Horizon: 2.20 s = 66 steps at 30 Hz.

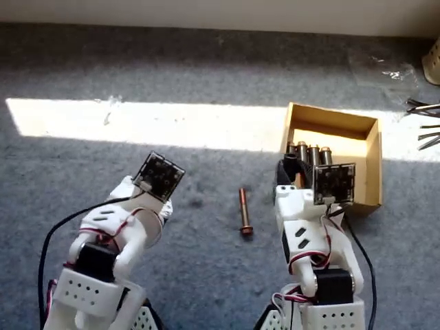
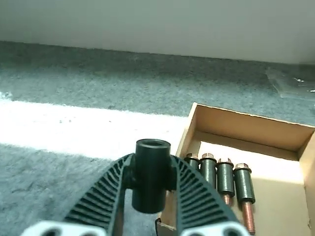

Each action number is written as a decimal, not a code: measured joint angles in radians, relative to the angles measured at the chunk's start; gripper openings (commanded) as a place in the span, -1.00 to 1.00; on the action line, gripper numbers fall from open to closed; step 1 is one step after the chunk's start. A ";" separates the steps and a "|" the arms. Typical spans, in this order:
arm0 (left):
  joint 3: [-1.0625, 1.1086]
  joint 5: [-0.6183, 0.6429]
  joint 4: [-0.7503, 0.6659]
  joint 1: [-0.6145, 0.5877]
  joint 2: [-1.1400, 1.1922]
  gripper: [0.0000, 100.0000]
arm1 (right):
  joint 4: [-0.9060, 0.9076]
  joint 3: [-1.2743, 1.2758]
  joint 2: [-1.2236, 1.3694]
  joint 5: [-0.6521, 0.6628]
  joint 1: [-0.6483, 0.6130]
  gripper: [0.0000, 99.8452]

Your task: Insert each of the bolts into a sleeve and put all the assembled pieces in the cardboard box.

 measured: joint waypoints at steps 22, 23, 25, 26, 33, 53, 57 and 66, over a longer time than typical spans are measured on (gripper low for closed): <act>-0.480 0.408 0.000 0.267 0.735 -0.98 | -0.034 0.032 -0.002 -0.077 0.138 -0.99; -0.489 0.428 -0.005 0.278 0.755 -0.98 | -0.034 0.032 -0.002 -0.077 0.140 -0.99; -0.502 0.463 -0.028 0.284 0.787 -0.98 | -0.034 0.032 -0.002 -0.077 0.143 -0.99; -0.502 0.486 -0.049 0.284 0.799 -0.98 | -0.034 0.032 -0.002 -0.077 0.143 -0.99; -0.505 0.741 -0.130 0.290 0.895 -0.98 | -0.034 0.032 -0.002 -0.077 0.143 -0.99; -0.479 0.942 -0.170 0.448 1.046 -0.65 | -0.034 0.032 -0.002 -0.077 0.153 -0.99; -0.462 1.011 -0.170 0.453 1.046 -0.65 | -0.034 0.032 -0.002 -0.077 0.189 -0.99; -0.460 1.022 -0.173 0.460 1.046 -0.66 | -0.055 0.044 -0.003 -0.077 0.195 -0.99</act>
